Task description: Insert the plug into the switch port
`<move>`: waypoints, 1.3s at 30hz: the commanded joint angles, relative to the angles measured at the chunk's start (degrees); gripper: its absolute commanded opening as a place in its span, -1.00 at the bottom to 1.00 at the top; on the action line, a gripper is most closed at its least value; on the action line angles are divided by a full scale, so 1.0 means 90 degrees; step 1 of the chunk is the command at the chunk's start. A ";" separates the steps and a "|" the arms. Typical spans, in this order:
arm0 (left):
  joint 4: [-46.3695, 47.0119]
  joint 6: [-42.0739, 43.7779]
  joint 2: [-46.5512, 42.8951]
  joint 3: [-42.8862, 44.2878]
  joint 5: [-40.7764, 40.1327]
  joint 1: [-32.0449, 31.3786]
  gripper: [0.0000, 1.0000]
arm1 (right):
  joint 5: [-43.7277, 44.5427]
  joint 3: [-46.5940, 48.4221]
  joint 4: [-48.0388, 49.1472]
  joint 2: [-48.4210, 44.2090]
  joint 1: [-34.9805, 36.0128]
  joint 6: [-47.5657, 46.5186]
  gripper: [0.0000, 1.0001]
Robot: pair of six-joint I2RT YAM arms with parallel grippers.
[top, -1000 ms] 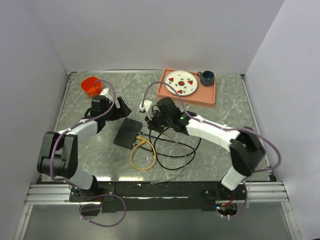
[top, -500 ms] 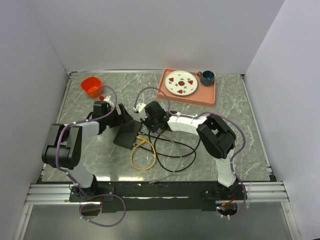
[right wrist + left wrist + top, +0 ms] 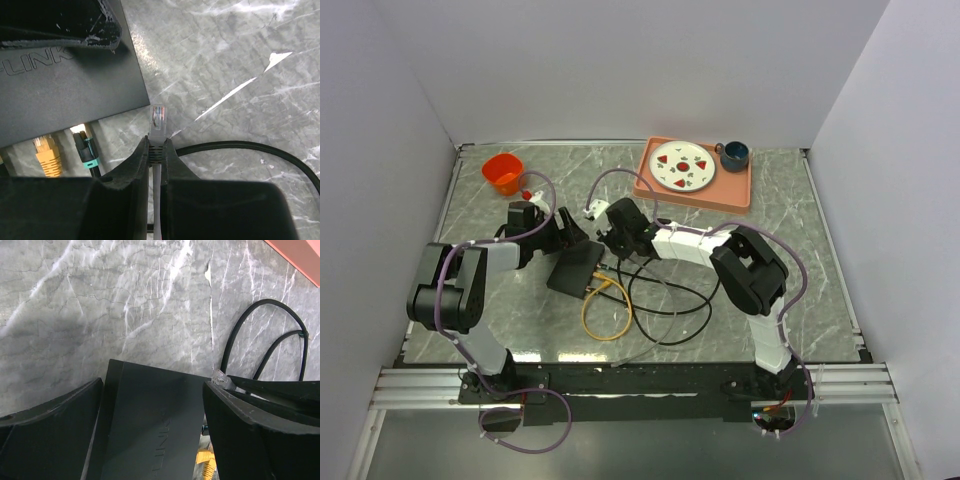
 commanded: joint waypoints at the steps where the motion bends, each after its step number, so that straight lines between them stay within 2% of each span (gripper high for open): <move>1: 0.0043 -0.0109 0.0151 -0.0013 0.0126 0.0017 0.72 | 0.0063 0.0178 -0.0016 -0.0037 0.0077 0.0036 -1.00; 8: 0.0062 -0.0099 0.0200 -0.0042 0.0126 0.0017 0.72 | 0.0004 -0.0135 0.0073 -0.0184 0.0184 0.0007 -1.00; 19: -0.0074 -0.0060 0.0238 -0.0023 0.0096 0.0017 0.72 | -0.0084 -0.0048 0.0044 -0.0028 0.0380 0.0075 -1.00; 36: -0.0152 0.0066 0.0297 0.0016 0.0369 0.0017 0.54 | 0.0024 -0.0018 0.0004 0.0099 0.0565 -0.0052 -1.00; 39: -0.0230 0.0213 0.0356 0.0123 0.0545 -0.0042 0.44 | 0.0034 0.0089 0.0053 0.0148 0.0565 -0.0091 -1.00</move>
